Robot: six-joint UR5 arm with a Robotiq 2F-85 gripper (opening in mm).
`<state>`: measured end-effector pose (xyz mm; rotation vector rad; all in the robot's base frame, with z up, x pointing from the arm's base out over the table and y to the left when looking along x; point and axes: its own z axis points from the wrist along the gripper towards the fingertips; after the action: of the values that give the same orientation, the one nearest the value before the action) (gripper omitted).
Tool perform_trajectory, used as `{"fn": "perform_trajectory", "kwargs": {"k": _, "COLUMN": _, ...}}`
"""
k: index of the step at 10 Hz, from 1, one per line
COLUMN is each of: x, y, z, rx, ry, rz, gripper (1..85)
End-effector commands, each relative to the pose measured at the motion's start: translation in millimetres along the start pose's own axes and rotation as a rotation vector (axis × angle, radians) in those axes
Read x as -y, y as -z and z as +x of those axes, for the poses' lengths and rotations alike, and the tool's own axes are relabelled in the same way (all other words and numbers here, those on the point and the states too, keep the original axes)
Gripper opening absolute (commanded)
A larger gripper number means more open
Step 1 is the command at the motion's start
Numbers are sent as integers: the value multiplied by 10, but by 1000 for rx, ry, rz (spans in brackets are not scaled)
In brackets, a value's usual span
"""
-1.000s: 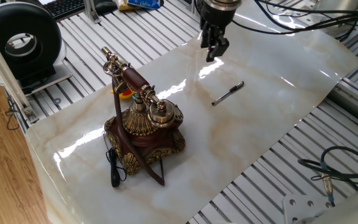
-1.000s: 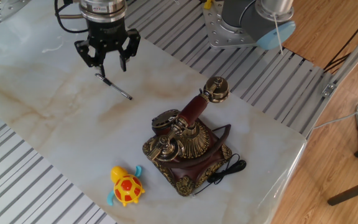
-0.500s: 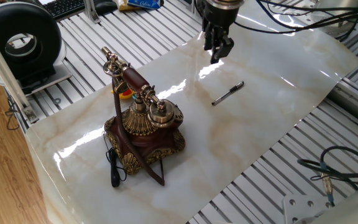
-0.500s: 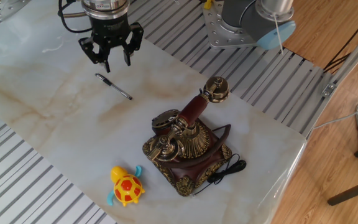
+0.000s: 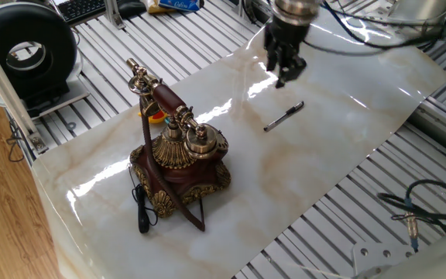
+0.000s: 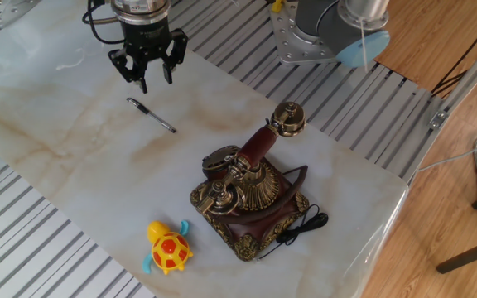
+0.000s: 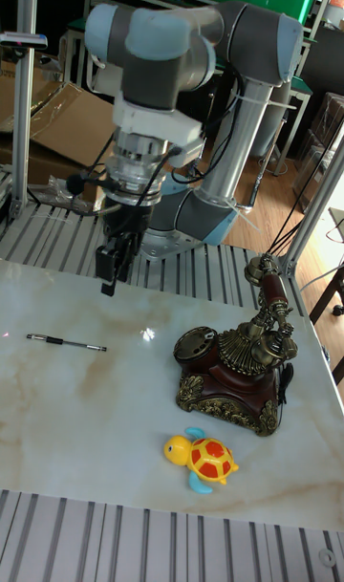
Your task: Dial a number on an old rotary phone
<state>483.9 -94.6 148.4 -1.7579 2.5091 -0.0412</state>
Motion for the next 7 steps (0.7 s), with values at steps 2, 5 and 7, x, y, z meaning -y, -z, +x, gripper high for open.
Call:
{"fn": "perform_trajectory", "kwargs": {"k": 2, "x": -43, "y": -250, "z": 248, "rx": 23, "ry": 21, "rz": 31, "gripper": 487}}
{"fn": "perform_trajectory", "kwargs": {"k": 5, "x": -43, "y": -250, "z": 354, "rx": -18, "ry": 44, "rz": 30, "gripper": 533}}
{"fn": "perform_trajectory", "kwargs": {"k": 7, "x": -49, "y": -250, "z": 347, "rx": -15, "ry": 15, "rz": 28, "gripper": 533}}
